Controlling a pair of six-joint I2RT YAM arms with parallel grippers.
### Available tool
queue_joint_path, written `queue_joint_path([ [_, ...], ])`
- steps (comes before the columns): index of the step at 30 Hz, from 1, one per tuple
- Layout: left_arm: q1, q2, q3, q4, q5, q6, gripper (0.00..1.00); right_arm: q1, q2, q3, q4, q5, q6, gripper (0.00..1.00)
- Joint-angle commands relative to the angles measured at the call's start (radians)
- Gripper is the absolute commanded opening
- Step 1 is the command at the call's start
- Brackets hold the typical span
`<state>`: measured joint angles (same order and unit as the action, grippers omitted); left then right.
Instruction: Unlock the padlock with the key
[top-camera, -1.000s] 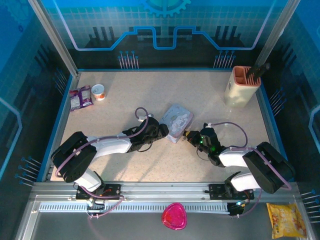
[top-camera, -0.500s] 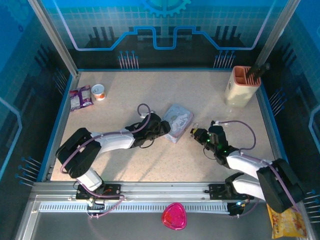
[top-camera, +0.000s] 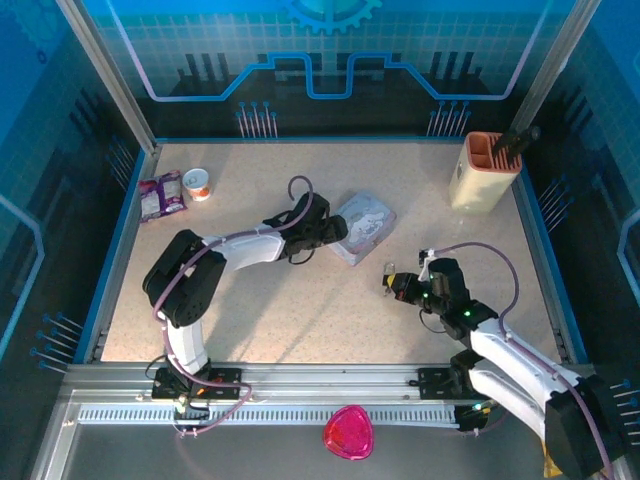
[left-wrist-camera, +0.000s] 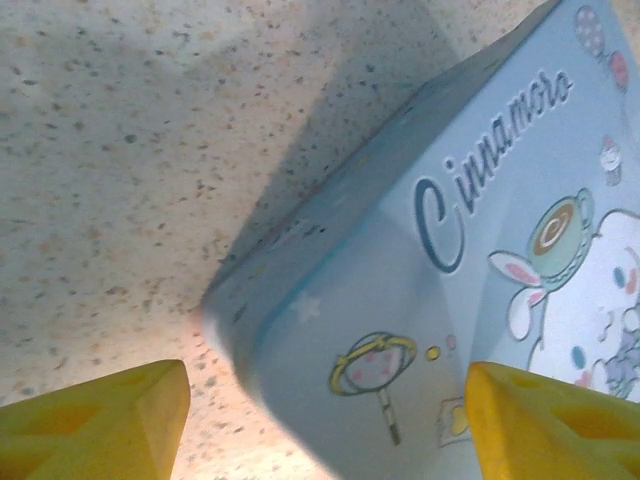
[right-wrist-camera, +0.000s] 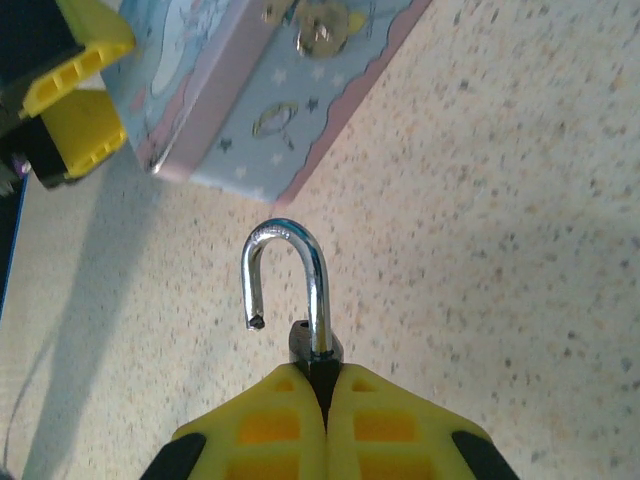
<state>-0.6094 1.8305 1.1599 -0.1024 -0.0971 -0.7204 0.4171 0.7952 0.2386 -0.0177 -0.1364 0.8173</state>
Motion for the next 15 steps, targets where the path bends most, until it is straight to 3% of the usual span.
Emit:
queue_joint_path([
  [1,-0.025,-0.133,-0.002,-0.173,0.031,0.088,0.77,0.038,-0.047,-0.023,-0.093,-0.053,-0.003,0.00],
  [7,-0.081,-0.417,-0.274,-0.077,0.048,0.076,0.83,0.131,-0.098,-0.057,-0.157,-0.018,0.031,0.00],
  [15,-0.067,-0.763,-0.659,0.072,-0.021,0.069,0.87,0.209,-0.060,-0.088,-0.133,-0.008,0.075,0.00],
])
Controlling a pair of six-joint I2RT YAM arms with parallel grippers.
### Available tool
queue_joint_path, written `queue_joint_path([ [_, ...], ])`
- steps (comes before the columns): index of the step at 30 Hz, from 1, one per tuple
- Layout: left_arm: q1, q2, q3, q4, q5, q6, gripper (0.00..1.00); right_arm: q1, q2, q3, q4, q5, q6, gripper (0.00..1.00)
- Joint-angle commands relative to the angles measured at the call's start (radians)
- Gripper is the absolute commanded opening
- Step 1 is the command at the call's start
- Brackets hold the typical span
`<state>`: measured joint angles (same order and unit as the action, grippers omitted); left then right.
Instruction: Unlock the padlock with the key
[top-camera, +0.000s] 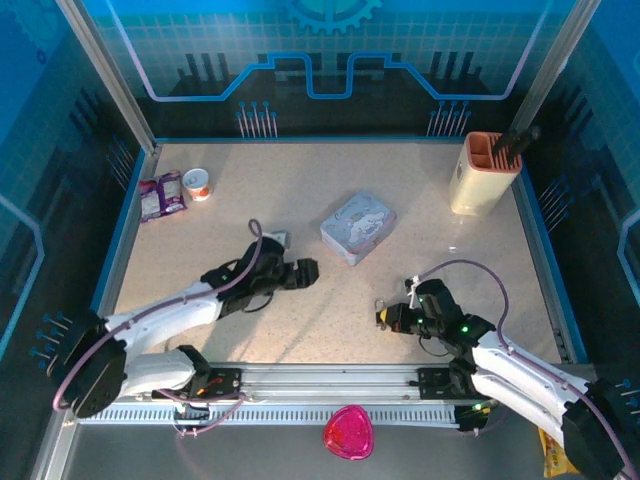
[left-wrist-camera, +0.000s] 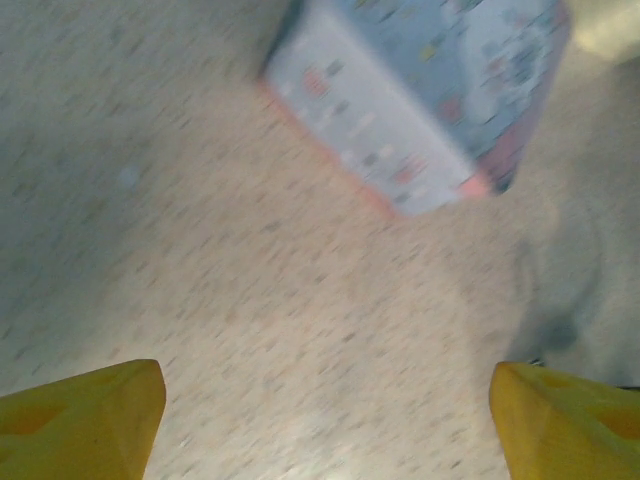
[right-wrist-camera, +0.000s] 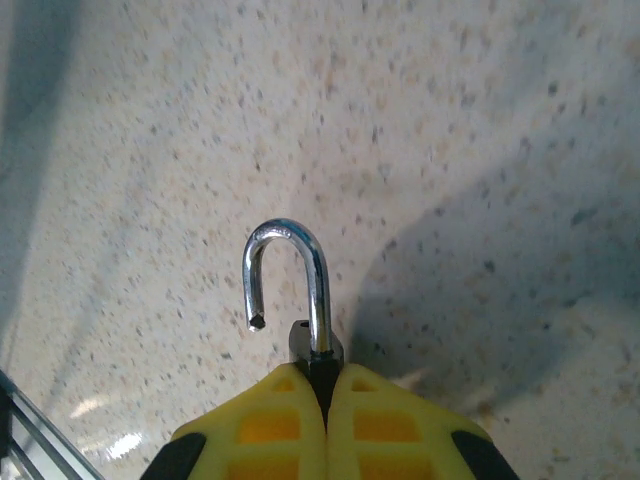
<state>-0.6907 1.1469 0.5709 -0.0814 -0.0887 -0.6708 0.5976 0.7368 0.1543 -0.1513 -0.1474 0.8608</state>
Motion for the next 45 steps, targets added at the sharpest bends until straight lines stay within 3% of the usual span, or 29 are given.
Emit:
queue_joint_path([
  [1,0.026,-0.121,-0.102,0.059,-0.026,0.016,0.88,0.037,0.001,-0.003,-0.002,-0.001,0.041,0.00],
  [7,0.085,-0.283,-0.204,0.032,-0.048,0.020,0.92,0.055,0.042,0.018,-0.048,-0.012,0.055,0.00],
  [15,0.113,-0.372,-0.265,0.042,-0.080,-0.017,0.95,0.059,0.046,0.036,-0.107,0.030,0.039,0.02],
  [23,0.119,-0.391,-0.262,0.035,-0.109,-0.009,0.97,0.059,0.003,0.074,-0.193,0.061,0.016,0.24],
  [26,0.122,-0.389,-0.267,0.064,-0.114,0.004,0.98,0.059,-0.021,0.104,-0.233,0.065,-0.012,0.41],
  [29,0.123,-0.392,-0.247,0.066,-0.170,0.033,0.99,0.058,-0.064,0.174,-0.347,0.147,-0.051,0.56],
  [30,0.124,-0.394,-0.235,0.062,-0.200,0.044,0.99,0.055,-0.083,0.204,-0.373,0.168,-0.075,0.63],
  [31,0.124,-0.395,-0.221,0.057,-0.238,0.059,0.99,0.048,-0.098,0.232,-0.395,0.190,-0.102,0.76],
  [36,0.126,-0.385,-0.178,0.066,-0.438,0.157,0.99,0.003,-0.117,0.400,-0.497,0.306,-0.300,1.00],
  [41,0.141,-0.354,-0.153,0.092,-0.617,0.338,0.99,-0.044,-0.133,0.503,-0.476,0.471,-0.510,1.00],
  [45,0.149,-0.307,-0.261,0.421,-0.655,0.608,0.99,-0.079,-0.148,0.477,-0.284,0.578,-0.681,1.00],
])
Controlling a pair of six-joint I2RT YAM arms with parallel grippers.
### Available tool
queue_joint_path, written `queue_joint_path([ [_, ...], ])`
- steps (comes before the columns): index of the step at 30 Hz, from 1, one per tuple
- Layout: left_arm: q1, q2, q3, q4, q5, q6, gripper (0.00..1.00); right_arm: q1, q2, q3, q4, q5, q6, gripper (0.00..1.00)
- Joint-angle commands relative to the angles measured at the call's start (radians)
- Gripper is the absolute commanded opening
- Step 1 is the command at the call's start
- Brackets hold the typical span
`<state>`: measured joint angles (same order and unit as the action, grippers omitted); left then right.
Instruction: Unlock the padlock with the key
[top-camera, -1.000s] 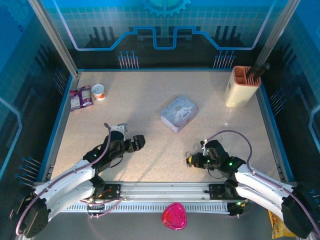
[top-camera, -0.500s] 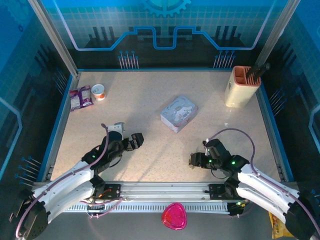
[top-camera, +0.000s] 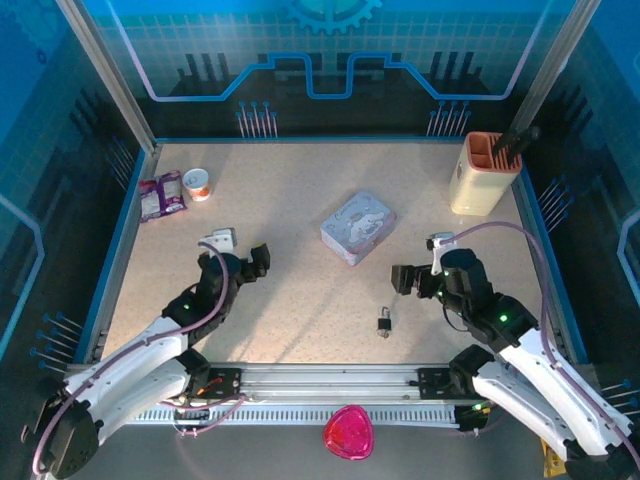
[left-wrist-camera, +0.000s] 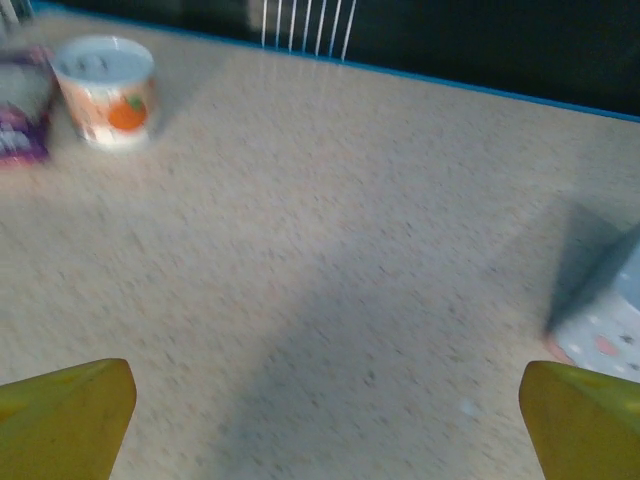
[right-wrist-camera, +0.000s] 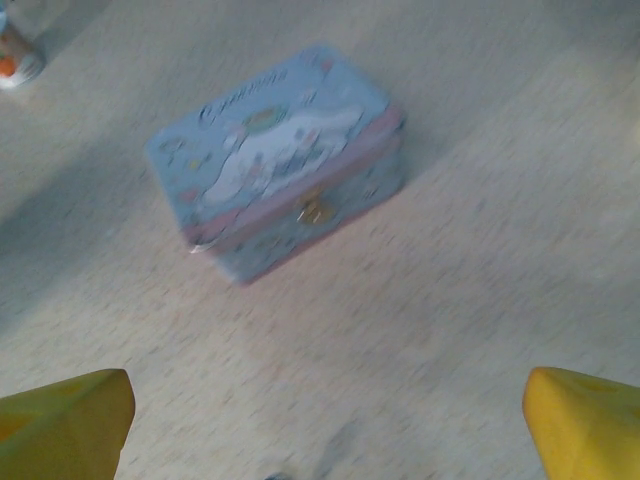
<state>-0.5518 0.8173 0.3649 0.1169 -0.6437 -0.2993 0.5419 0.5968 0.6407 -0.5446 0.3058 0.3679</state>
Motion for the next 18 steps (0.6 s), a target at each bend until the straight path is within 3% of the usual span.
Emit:
queue_joint_path([
  [1,0.016,0.031,-0.069,0.275,-0.122,0.267,0.99,-0.035,-0.005,-0.029,0.167,0.145,-0.227,1.00],
  [6,0.045,0.092,-0.095,0.413,-0.111,0.450,0.99,-0.131,0.063,-0.146,0.443,0.230,-0.338,1.00],
  [9,0.113,0.188,-0.095,0.454,-0.094,0.450,0.99,-0.215,0.146,-0.217,0.587,0.224,-0.343,1.00],
  [13,0.214,0.346,-0.125,0.604,0.042,0.391,0.99,-0.311,0.269,-0.319,0.807,0.166,-0.311,1.00],
  [18,0.261,0.516,-0.069,0.735,0.166,0.465,0.99,-0.341,0.372,-0.411,1.070,0.099,-0.321,1.00],
])
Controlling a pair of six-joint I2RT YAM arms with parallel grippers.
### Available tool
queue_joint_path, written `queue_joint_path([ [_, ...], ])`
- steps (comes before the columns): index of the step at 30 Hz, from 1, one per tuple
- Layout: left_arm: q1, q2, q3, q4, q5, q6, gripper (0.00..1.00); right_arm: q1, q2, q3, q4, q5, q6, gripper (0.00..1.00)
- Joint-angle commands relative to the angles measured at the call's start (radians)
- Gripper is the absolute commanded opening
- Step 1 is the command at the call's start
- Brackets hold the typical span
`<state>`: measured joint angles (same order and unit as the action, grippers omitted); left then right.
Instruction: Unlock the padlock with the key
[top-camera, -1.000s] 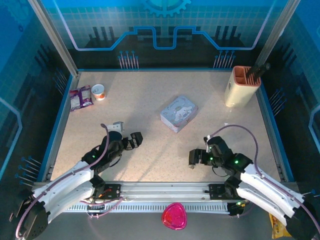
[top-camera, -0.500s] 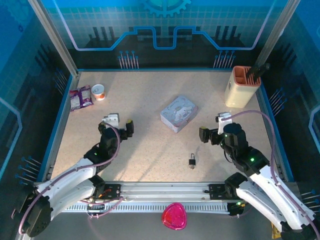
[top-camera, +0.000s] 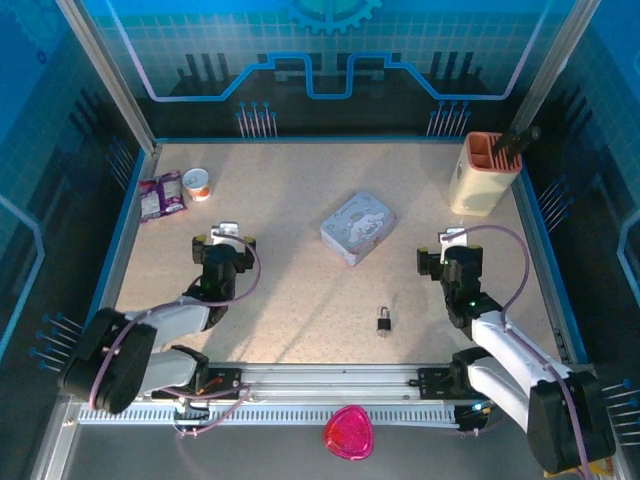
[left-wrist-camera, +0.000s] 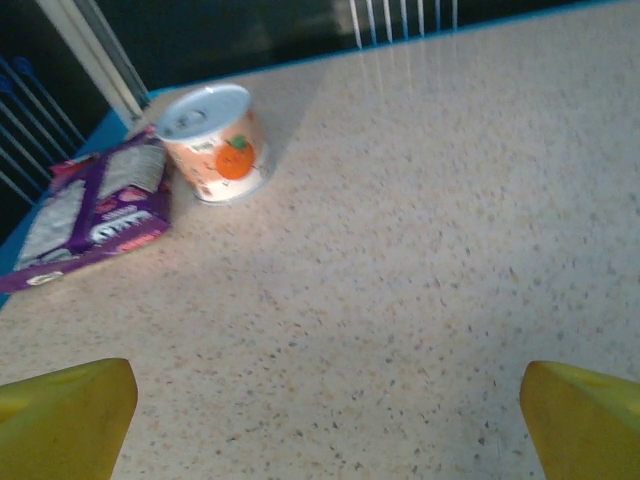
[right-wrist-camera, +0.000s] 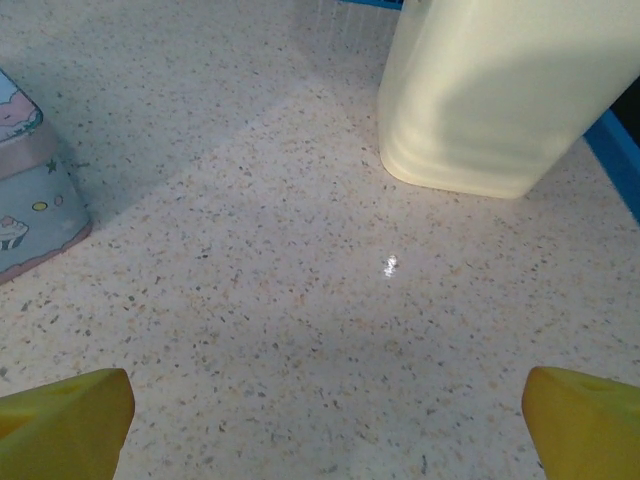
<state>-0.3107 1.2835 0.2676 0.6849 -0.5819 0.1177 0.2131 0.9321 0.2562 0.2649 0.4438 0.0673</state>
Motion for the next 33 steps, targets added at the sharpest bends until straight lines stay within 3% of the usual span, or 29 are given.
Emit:
queue_joint_path([
  [1,0.035,0.082,0.027,0.225,0.138,0.051,0.99,-0.016,0.077,-0.042,0.328,-0.039,-0.036,0.99],
  [5,0.115,0.202,0.049,0.338,0.285,0.056,0.99,-0.041,0.200,-0.065,0.541,-0.069,-0.078,1.00],
  [6,0.131,0.199,0.052,0.325,0.238,0.013,0.99,-0.054,0.225,-0.067,0.581,-0.083,-0.079,1.00],
  [7,0.169,0.199,0.037,0.336,0.267,-0.033,0.99,-0.066,0.249,-0.067,0.614,-0.105,-0.079,1.00],
  [9,0.237,0.281,0.001,0.475,0.346,-0.088,0.99,-0.092,0.282,-0.066,0.659,-0.169,-0.079,1.00],
  [10,0.242,0.315,-0.002,0.547,0.321,-0.082,0.99,-0.104,0.303,-0.063,0.687,-0.202,-0.078,1.00],
  [12,0.248,0.253,0.040,0.351,0.345,-0.109,0.99,-0.124,0.351,-0.059,0.750,-0.250,-0.080,1.00],
  [17,0.259,0.278,0.092,0.303,0.282,-0.132,0.99,-0.199,0.573,0.013,0.834,-0.388,-0.018,1.00],
  [20,0.259,0.276,0.094,0.294,0.285,-0.133,0.99,-0.198,0.600,0.074,0.740,-0.372,-0.012,1.00],
  [24,0.259,0.277,0.093,0.295,0.286,-0.133,0.99,-0.149,0.610,0.113,0.689,-0.257,-0.032,1.00],
  [33,0.259,0.276,0.094,0.294,0.286,-0.133,0.99,-0.145,0.611,0.113,0.685,-0.250,-0.038,1.00],
])
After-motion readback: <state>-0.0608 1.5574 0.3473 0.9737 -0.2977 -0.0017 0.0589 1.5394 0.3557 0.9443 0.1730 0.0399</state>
